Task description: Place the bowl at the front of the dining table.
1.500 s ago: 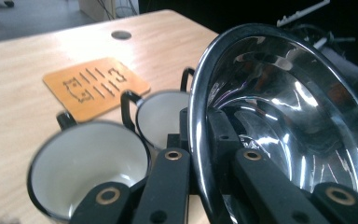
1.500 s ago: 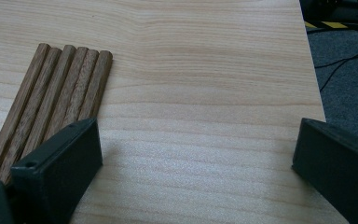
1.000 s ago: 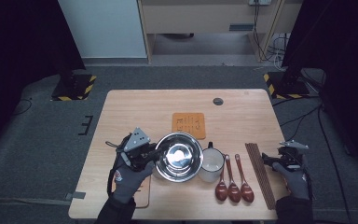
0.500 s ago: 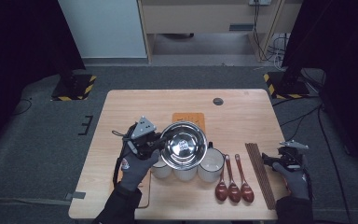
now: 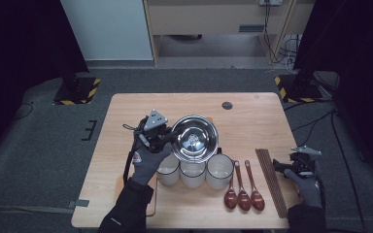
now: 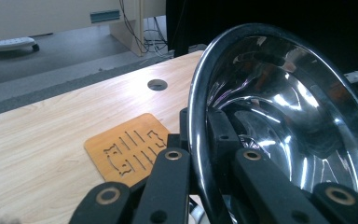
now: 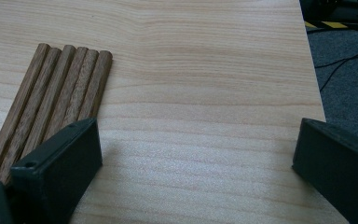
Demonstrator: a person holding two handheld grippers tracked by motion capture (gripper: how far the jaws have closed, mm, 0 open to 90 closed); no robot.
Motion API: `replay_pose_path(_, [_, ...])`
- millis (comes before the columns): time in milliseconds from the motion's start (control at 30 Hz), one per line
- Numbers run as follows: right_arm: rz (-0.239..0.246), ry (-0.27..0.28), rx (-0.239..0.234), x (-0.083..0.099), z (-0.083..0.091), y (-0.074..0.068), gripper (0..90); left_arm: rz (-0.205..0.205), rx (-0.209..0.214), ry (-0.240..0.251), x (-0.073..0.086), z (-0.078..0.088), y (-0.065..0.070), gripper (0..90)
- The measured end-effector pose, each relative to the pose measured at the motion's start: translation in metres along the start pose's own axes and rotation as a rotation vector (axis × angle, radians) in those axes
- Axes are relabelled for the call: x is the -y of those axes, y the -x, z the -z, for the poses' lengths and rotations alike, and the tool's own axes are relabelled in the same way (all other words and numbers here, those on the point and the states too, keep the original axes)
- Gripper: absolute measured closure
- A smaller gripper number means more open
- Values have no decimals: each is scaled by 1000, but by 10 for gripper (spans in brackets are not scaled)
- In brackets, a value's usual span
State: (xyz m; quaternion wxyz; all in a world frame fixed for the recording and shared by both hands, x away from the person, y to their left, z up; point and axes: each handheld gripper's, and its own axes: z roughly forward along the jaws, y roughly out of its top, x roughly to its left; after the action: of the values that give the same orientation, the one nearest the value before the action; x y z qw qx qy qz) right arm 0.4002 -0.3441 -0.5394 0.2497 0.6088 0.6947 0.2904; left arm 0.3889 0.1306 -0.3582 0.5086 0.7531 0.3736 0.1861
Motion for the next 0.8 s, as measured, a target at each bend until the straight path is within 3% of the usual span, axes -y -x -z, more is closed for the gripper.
replay_pose_path(267, [0, 0, 0, 0, 0, 0, 10, 22, -12, -6, -4, -17, -8, 859])
replay_pose_path(800, [0, 0, 0, 0, 0, 0, 10, 16, -35, -34, -18, -46, -16, 859])
